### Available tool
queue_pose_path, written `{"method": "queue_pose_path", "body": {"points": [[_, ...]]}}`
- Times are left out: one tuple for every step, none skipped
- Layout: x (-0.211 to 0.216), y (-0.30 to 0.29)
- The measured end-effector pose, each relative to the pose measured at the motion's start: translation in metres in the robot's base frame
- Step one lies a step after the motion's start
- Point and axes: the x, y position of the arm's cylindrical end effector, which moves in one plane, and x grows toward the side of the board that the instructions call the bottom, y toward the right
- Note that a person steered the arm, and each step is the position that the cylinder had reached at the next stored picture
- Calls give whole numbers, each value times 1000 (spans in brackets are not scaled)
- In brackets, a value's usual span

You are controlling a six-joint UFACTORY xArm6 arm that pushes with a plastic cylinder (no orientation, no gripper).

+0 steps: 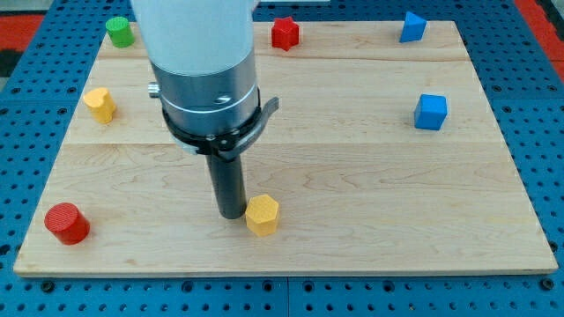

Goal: Push the green star to the bottom right

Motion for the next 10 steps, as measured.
{"method": "queue_pose_path", "body": {"points": [[-23,-37],[-51,-36],[-60,-37],[-76,-41],[-94,-46],[-128,-59],[-169,-69],[-196,-71],[-208,-61],[-227,-58]]}}
